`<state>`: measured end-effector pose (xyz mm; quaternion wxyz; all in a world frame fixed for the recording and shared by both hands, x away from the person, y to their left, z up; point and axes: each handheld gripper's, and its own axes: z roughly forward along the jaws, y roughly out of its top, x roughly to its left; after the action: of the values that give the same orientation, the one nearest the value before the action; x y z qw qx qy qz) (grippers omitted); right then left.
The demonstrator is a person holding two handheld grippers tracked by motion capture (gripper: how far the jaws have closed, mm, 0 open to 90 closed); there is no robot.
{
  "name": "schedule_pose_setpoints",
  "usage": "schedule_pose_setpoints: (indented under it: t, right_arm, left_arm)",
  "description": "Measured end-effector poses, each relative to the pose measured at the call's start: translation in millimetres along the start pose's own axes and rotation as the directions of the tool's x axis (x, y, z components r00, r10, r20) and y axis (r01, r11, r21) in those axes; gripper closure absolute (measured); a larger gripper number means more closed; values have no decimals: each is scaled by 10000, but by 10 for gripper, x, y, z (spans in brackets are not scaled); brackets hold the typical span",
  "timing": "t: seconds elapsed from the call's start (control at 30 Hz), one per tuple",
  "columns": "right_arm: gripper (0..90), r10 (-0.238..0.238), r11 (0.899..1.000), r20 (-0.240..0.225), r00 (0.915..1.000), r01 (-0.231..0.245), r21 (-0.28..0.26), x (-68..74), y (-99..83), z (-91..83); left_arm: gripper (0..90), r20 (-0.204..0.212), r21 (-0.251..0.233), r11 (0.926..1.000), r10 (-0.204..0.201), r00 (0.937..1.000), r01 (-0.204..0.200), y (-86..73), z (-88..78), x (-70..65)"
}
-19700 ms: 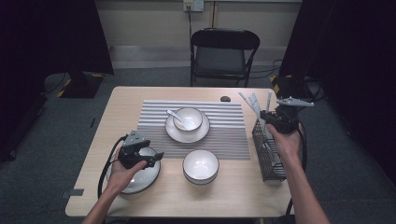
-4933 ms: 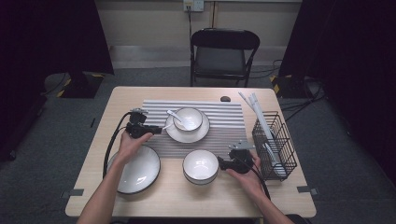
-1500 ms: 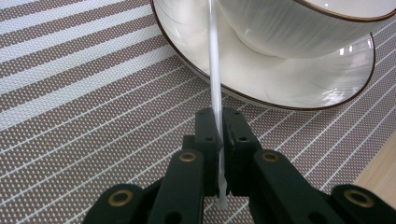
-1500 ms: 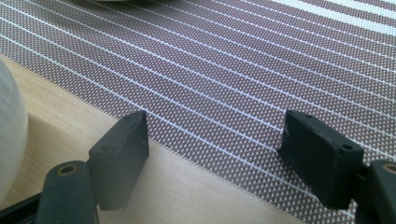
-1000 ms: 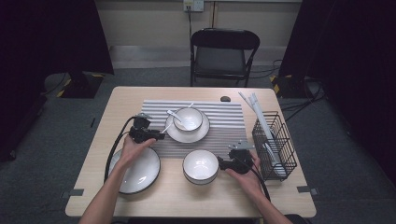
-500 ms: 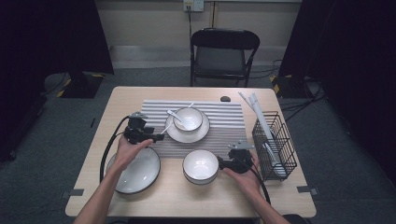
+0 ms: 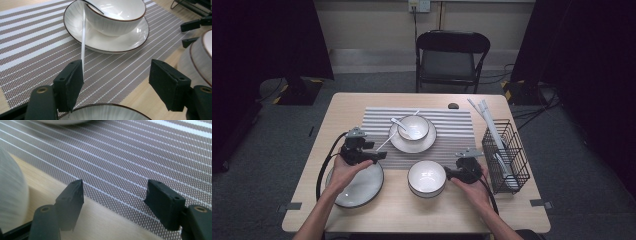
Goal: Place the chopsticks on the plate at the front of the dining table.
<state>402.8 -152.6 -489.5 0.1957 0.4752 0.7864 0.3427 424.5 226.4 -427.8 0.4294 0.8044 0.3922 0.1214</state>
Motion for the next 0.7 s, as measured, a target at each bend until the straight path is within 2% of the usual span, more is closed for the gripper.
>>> schedule_pose_setpoints:
  t: [0.07, 0.13, 0.17, 0.27, 0.37, 0.6, 0.7]
  right_arm:
    - [327, 26, 9999, -58, 10000, -27, -159, -6, 30, -31]
    - [337, 75, 9996, -175, 9998, -80, -269, -17, 57, -62]
    - [342, 125, 9994, -232, 9997, -133, -316, -22, 68, -76]
    - [363, 175, 9986, -378, 9991, -193, -491, -26, 89, -123]
    - [401, 230, 9981, -546, 9982, -261, -559, -35, 121, -171]
    - [424, 268, 9914, -799, 9964, -367, -1255, -34, 301, -370]
    - [444, 181, 9883, -855, 9962, -308, -1496, -25, 387, -458]
  left_arm:
    - [277, 38, -109, 9999, -57, 10000, 58, -23, -26, -27]
    - [277, 3, -98, 9998, 160, 9999, -160, -54, -43, -56]
    - [277, -1, -127, 9999, 76, 10000, -76, -71, -43, -72]
    - [275, -22, -97, 9997, 242, 9997, -242, -91, -38, -92]
    - [270, 83, -146, 9997, 210, 9997, -209, -115, -50, -109]
    - [263, 145, -385, 9991, 189, 9997, -183, -148, -92, -132]
    - [264, 159, -210, 9994, 269, 9995, -266, -180, -61, -119]
